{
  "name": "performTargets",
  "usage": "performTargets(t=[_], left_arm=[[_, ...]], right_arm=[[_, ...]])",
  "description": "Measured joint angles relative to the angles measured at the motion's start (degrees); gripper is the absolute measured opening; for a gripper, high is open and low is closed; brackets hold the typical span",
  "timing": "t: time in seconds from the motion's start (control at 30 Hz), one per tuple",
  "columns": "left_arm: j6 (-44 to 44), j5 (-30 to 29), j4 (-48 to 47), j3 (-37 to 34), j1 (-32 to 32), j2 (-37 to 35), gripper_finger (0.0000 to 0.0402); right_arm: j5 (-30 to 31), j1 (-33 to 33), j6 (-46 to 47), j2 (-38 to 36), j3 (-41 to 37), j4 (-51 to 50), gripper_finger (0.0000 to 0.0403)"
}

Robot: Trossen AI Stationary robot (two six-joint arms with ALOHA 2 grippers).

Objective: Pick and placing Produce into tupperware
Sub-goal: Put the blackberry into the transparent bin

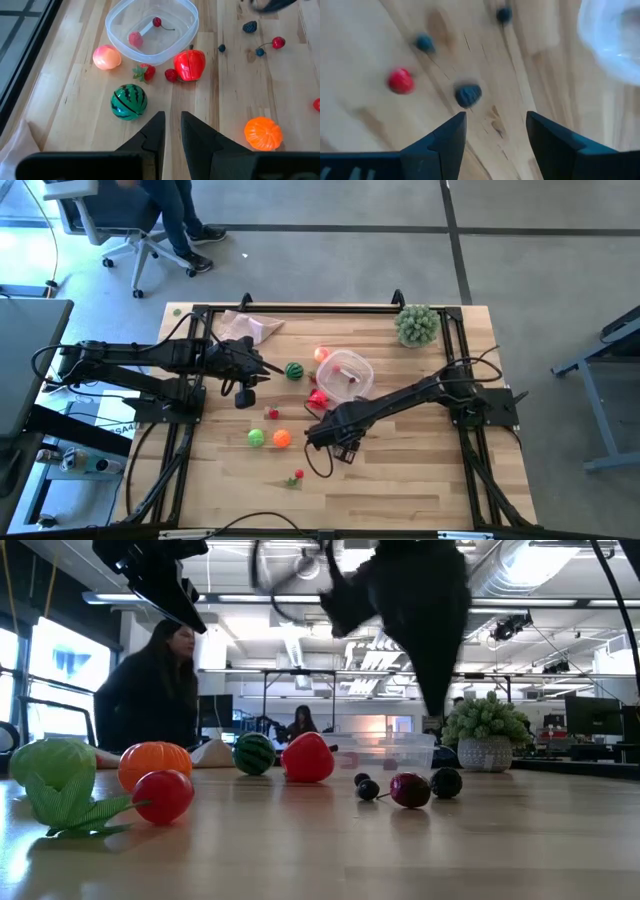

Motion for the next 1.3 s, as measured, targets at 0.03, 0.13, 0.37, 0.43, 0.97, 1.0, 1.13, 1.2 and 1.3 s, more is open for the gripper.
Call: performTargets(t=[0.03, 0.13, 0.37, 0.43, 0.97, 1.0, 1.13, 1.2, 1.3], left_arm=[[0.0, -0.02, 0.02, 0.0, 0.0, 0.0, 0.0051], [0.0, -0.02, 0.04, 0.0, 0.0, 0.0, 0.0051], [0.01, -0.02, 0.02, 0.0, 0.0, 0.0, 0.0051], [0.02, 0.0, 0.02, 0.0, 0.01, 0.0, 0.0051], [0.0, -0.02, 0.0, 0.0, 0.0, 0.0, 0.0051], [0.0, 0.0, 0.0, 0.0, 0.01, 0.0, 0.0051], [0.0, -0.01, 0.0, 0.0, 0.0, 0.0, 0.0051], [0.0, 0.0, 0.0, 0.0, 0.02, 0.0, 0.0051], [0.0, -0.02, 0.0, 0.0, 0.0, 0.0, 0.0051]], right_arm=[[-1.32, 0.0, 0.04, -0.4, -2.09, 1.27, 0.02], [-4.9, 0.0, 0.58, -1.75, -7.29, 7.79, 0.02], [-4.8, 0.48, 4.75, -4.75, -10.1, 13.26, 0.02], [-5.57, 0.48, 4.57, -4.73, -10.21, 14.63, 0.02], [-8.29, -1.18, 4.52, -4.75, -18.61, 24.46, 0.02], [-8.06, -1.23, 4.53, -4.75, -18.58, 24.79, 0.02], [-8.01, -1.4, 4.51, -4.75, -18.58, 25.75, 0.02], [-7.95, -1.55, 4.51, -4.75, -18.58, 25.89, 0.02], [-7.95, -1.94, 4.51, -4.75, -18.58, 26.07, 0.02]])
